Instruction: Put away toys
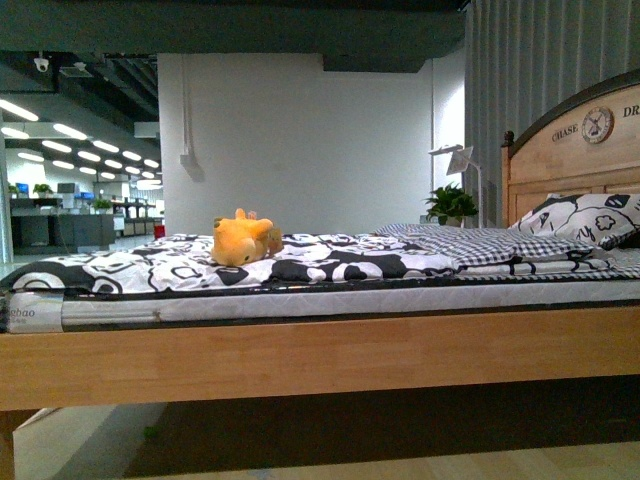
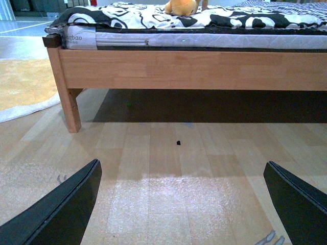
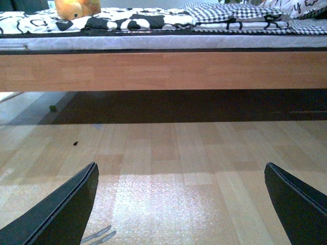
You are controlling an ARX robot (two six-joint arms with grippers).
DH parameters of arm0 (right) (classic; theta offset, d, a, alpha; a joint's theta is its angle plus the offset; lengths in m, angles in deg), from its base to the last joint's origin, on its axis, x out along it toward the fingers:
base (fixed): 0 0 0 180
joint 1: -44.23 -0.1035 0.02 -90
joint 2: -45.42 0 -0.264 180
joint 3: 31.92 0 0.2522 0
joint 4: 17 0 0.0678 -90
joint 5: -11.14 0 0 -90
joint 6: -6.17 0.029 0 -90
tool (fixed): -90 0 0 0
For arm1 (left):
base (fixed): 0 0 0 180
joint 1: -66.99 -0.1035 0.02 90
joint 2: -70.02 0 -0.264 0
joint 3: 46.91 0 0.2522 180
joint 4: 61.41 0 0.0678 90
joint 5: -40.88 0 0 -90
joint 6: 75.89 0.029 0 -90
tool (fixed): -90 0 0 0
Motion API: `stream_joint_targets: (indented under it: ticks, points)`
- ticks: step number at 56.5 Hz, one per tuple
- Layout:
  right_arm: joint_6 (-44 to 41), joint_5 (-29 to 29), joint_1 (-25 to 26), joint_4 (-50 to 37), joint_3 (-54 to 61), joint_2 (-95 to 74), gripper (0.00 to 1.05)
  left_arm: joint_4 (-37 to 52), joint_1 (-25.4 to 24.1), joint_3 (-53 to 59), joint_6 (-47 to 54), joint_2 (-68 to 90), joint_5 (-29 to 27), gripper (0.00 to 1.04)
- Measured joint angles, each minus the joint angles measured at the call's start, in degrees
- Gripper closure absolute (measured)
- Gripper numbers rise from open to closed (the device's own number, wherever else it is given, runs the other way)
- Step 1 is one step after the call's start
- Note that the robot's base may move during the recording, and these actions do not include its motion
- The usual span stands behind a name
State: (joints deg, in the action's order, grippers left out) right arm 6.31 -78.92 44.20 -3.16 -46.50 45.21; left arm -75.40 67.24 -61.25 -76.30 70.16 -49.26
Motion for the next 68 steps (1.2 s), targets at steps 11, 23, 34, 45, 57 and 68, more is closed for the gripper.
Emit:
stream_joint_targets:
  ticks: [11, 23, 34, 45, 57, 68]
  points:
    - [0.0, 0.0, 0.0, 0.0, 0.0, 0.0, 0.07, 0.0, 0.0, 0.0, 0.0, 0.0, 0.0, 0.06]
    - [0.0, 0.0, 0.0, 0.0, 0.0, 0.0, 0.07, 0.0, 0.0, 0.0, 0.0, 0.0, 0.0, 0.06]
    - [0.0, 0.0, 0.0, 0.0, 0.0, 0.0, 0.07, 0.0, 0.0, 0.0, 0.0, 0.0, 0.0, 0.06]
    - [0.0, 0.0, 0.0, 0.0, 0.0, 0.0, 0.07, 0.0, 0.0, 0.0, 0.0, 0.0, 0.0, 0.06]
    - [0.0, 0.0, 0.0, 0.0, 0.0, 0.0, 0.07, 0.0, 0.0, 0.0, 0.0, 0.0, 0.0, 0.06]
    - [0.0, 0.0, 0.0, 0.0, 0.0, 0.0, 0.07, 0.0, 0.0, 0.0, 0.0, 0.0, 0.0, 0.06]
